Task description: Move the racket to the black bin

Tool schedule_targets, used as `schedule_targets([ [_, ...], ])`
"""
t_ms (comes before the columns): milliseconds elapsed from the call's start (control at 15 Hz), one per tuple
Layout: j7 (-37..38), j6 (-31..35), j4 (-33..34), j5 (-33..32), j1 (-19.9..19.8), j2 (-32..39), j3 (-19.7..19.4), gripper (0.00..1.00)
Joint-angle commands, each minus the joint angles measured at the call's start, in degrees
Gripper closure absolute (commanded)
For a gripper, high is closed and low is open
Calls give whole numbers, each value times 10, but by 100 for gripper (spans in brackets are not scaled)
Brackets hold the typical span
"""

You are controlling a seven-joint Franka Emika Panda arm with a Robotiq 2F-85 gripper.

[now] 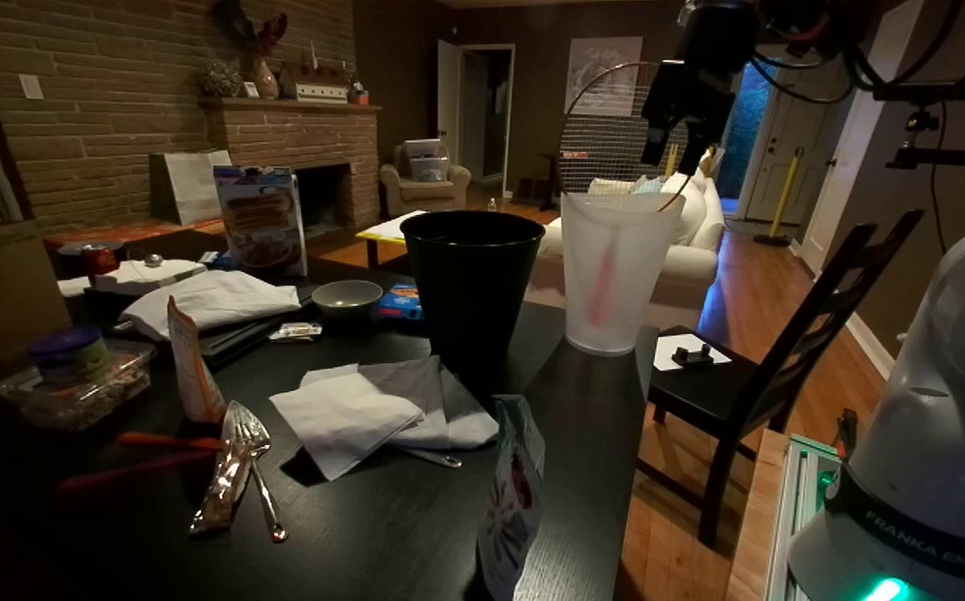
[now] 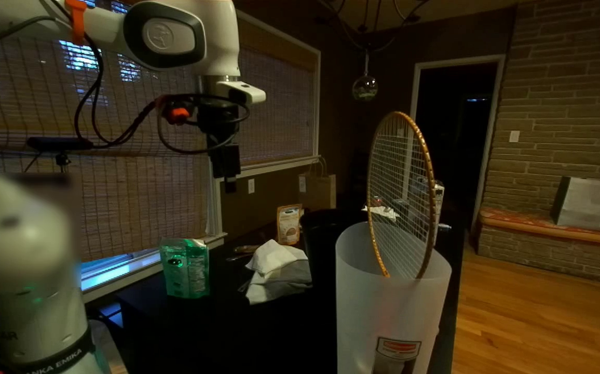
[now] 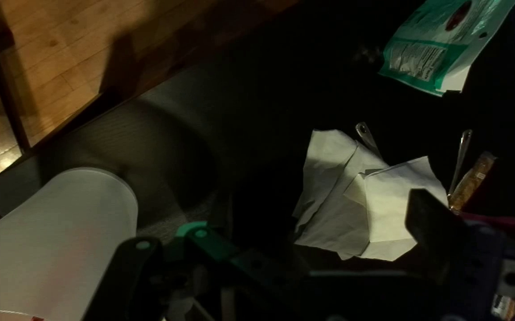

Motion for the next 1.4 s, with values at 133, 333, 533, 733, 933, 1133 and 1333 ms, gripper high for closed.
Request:
schedule_targets([
  [133, -6, -2, 2, 6, -9, 2, 6, 0],
  [333, -6, -2, 2, 6, -9, 2, 6, 0],
  [533, 24, 25, 52, 25, -30, 34, -22, 0],
  [733, 33, 40, 139, 29, -54, 82, -60, 0],
  [933, 55, 59, 242, 46, -71, 140, -88, 0],
  [1133, 95, 79, 345, 64, -81, 206, -111, 0],
  [1333, 88, 85, 331, 60, -93, 188, -104, 0],
])
